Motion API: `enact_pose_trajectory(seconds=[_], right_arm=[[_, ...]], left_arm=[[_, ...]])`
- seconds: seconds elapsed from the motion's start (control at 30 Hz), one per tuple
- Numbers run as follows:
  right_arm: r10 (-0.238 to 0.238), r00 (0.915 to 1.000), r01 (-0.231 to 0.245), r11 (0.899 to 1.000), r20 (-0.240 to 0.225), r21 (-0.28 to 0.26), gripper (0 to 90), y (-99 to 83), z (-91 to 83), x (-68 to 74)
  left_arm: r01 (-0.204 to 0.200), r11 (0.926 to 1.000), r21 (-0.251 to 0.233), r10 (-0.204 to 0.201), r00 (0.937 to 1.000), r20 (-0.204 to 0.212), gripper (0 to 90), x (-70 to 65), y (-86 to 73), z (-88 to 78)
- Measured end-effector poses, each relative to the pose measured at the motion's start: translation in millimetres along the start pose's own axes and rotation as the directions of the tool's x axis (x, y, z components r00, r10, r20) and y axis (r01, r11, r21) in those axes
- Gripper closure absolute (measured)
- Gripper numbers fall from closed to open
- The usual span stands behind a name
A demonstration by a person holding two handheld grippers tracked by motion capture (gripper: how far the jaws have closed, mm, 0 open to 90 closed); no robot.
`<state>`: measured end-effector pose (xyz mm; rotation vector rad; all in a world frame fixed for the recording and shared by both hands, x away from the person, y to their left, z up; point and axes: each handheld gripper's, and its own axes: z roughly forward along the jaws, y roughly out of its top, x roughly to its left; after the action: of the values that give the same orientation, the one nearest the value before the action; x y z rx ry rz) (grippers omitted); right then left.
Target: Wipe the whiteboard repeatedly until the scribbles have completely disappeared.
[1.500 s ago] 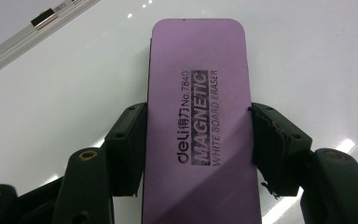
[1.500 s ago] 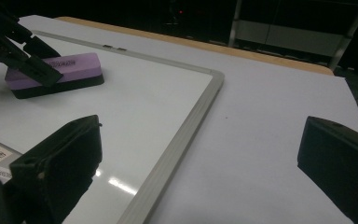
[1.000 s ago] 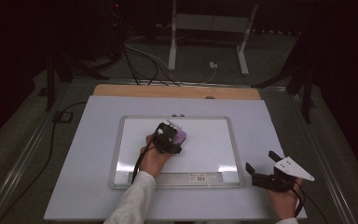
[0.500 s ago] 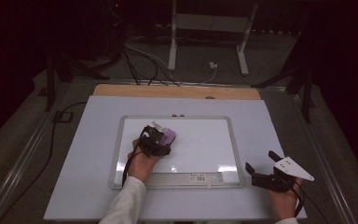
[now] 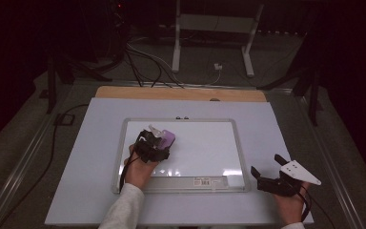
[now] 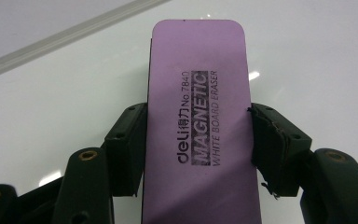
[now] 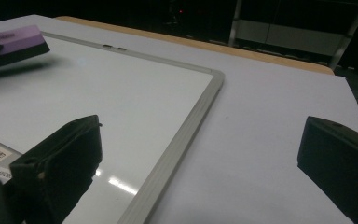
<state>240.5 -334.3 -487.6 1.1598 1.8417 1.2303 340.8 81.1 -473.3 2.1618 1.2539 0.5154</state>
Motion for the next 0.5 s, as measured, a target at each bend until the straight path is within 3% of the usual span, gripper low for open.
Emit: enact_pose_trajectory(seconds=[0.23, 0.5], right_arm=[[0.001, 1.0, -0.001, 1.0, 0.003, -0.004, 0.0, -0.1, -1.2, -1.0], [0.001, 1.0, -0.001, 1.0, 0.002, 0.0, 0.0, -0.1, -0.6, -0.1]], left_arm=[[0.039, 0.9992, -0.012, -0.039, 0.9983, -0.043, 42.0, 15.6, -3.2, -2.3], [0.1, 0.9949, -0.015, -0.101, 0.9912, -0.086, 42.0, 32.5, -4.0, 5.0]])
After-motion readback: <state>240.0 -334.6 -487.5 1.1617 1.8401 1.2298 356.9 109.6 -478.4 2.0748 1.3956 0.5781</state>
